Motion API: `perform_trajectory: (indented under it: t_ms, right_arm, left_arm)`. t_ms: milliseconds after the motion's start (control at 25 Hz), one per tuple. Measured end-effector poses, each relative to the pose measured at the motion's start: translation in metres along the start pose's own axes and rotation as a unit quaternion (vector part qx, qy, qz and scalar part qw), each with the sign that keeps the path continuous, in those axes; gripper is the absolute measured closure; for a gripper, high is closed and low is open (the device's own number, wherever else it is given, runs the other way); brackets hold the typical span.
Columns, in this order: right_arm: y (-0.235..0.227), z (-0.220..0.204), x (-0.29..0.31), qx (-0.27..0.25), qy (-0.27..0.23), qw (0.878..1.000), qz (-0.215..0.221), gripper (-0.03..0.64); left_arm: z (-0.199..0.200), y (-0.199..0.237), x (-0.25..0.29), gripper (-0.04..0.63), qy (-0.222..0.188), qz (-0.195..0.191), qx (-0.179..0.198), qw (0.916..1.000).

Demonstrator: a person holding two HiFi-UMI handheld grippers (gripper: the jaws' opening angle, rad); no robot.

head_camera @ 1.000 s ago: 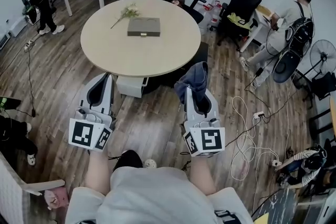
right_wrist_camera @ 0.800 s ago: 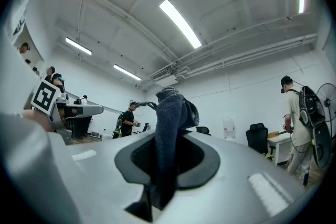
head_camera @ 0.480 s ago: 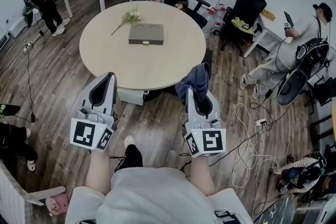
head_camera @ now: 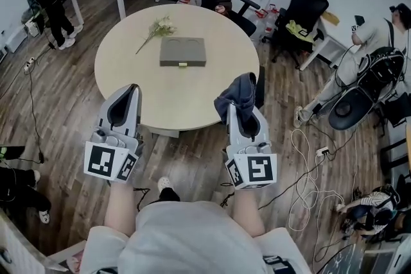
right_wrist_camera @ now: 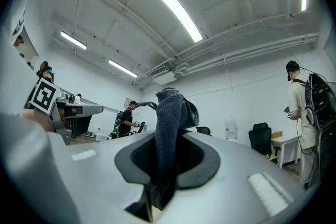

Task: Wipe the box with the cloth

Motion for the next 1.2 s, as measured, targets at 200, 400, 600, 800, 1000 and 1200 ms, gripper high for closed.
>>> perform_trajectory:
  t_ms: [200, 400, 600, 800, 1000, 1200]
  right_arm:
    - [0.005, -0.005, 0.036, -0.004, -0.001, 1.000, -0.007, 0.558]
    - [0.015, -0.010, 0.069, -0.004, -0.002, 1.000, -0.015, 0.558]
    - [0.026, -0.017, 0.094, -0.005, -0.001, 1.000, -0.022, 0.558]
    - [0.034, -0.028, 0.106, -0.006, 0.017, 0.999, -0.028, 0.558]
    - [0.027, -0.035, 0.111, -0.006, 0.032, 0.999, -0.039, 0.558]
    - [0.015, -0.043, 0.132, -0.004, 0.030, 0.999, -0.035, 0.558]
  left_arm:
    - [-0.004, 0.033, 0.024, 0.588, -0.001, -0.012, -0.001, 0.9999]
    - [-0.009, 0.067, 0.043, 0.588, 0.001, -0.020, -0.005, 0.9998]
    - [-0.014, 0.096, 0.054, 0.588, 0.003, -0.027, -0.003, 0.9996]
    - [-0.030, 0.118, 0.062, 0.588, 0.012, -0.028, -0.022, 0.9993]
    - [-0.042, 0.122, 0.077, 0.588, 0.020, -0.036, -0.038, 0.9984]
    - [-0.050, 0.129, 0.095, 0.588, 0.020, -0.032, -0.037, 0.9986]
Point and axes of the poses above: the fingertips, and each gripper's own axes: x forward along the fingers, y to its left, z out of its top, the point moved 9 cm from there along -x, backward along the fingers, and after that the axes turned 6 degrees about -x, right-handed, at the moved point
